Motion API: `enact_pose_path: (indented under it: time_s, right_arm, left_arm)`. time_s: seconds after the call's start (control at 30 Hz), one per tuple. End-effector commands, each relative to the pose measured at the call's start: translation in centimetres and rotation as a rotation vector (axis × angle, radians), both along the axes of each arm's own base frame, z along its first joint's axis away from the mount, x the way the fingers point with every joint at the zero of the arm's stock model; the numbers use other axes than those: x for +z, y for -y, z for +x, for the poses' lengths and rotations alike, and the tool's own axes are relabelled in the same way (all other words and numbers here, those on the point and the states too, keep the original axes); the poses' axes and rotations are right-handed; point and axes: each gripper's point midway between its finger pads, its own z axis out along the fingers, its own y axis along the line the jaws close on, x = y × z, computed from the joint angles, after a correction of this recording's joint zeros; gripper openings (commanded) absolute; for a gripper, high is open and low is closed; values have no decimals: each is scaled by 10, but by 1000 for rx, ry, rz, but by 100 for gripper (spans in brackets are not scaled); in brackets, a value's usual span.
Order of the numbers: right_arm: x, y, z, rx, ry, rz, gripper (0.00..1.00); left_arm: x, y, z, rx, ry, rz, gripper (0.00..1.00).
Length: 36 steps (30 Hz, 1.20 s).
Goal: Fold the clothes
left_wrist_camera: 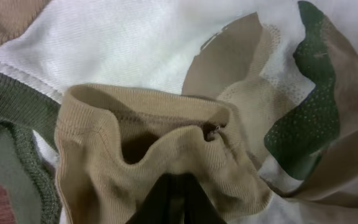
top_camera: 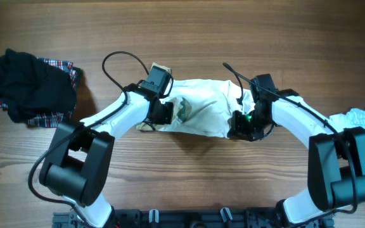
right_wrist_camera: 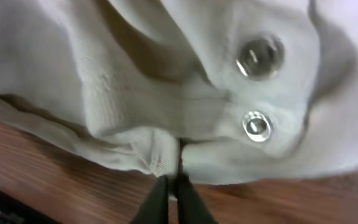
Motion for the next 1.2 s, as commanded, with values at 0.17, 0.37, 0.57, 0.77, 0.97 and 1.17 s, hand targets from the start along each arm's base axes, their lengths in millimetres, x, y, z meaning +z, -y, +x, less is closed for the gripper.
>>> enact_pose_path:
  time_s: [0.17, 0.37, 0.57, 0.77, 0.97, 1.17]
  right_arm:
    - [8, 5, -22, 9, -102, -26, 4]
    - [33, 8, 15, 23, 20, 11, 6]
    - [24, -12, -15, 30, -82, 0, 67]
    - [10, -16, -22, -16, -97, -50, 66]
    - [-8, -8, -22, -112, -95, -102, 51]
    - [-8, -3, -19, -130, -88, -130, 4]
  left_arm:
    - [-8, -4, -3, -6, -13, 20, 10]
    - [-8, -4, -3, -6, -12, 24, 10]
    - [-8, -4, -3, -5, -12, 23, 10]
    - [-8, -4, -3, -5, -12, 23, 10]
    - [-8, -4, -3, -5, -13, 23, 10]
    - [-8, -4, -3, -6, -13, 23, 10]
